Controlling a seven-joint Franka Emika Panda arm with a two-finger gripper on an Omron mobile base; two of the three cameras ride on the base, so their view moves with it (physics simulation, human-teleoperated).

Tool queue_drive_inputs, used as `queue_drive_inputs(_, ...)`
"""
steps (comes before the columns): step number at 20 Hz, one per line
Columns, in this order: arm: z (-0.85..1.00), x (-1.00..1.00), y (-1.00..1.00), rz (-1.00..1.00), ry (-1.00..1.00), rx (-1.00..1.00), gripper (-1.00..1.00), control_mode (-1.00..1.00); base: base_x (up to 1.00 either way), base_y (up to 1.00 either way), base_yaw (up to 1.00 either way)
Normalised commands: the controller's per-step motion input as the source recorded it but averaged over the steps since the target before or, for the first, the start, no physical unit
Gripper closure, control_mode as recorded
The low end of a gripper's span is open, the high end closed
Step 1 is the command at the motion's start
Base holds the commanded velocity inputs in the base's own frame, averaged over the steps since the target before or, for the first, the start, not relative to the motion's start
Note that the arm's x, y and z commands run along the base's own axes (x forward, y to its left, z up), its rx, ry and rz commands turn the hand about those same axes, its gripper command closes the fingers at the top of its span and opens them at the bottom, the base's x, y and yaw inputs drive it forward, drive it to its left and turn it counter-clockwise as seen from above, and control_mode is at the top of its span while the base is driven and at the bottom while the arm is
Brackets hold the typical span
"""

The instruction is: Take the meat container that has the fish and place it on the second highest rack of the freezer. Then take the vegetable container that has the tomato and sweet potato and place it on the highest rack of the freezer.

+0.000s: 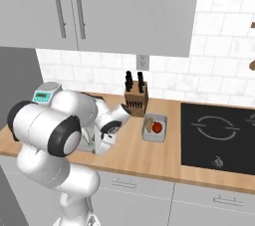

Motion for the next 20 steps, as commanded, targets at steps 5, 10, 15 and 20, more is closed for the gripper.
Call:
queue_drive_inputs(5,0.02,-0.05,0.34,0.00,0.00,-0.01,1.00,-1.00,0.00,0.00,0.00)
queue_drive_inputs(10,0.27,-0.45,0.24,0.00,-0.03,-0.10,1.00,-1.00,0.00,0.00,0.00)
queue_drive_inputs(15,0.43,-0.60,0.11,0.00,-0.09,-0.13,1.00,-1.00,0.00,0.00,0.00)
queue_drive_inputs(20,0.49,-0.73,0.07,0.00,-0.27,-0.12,1.00,-1.00,0.00,0.00,0.00)
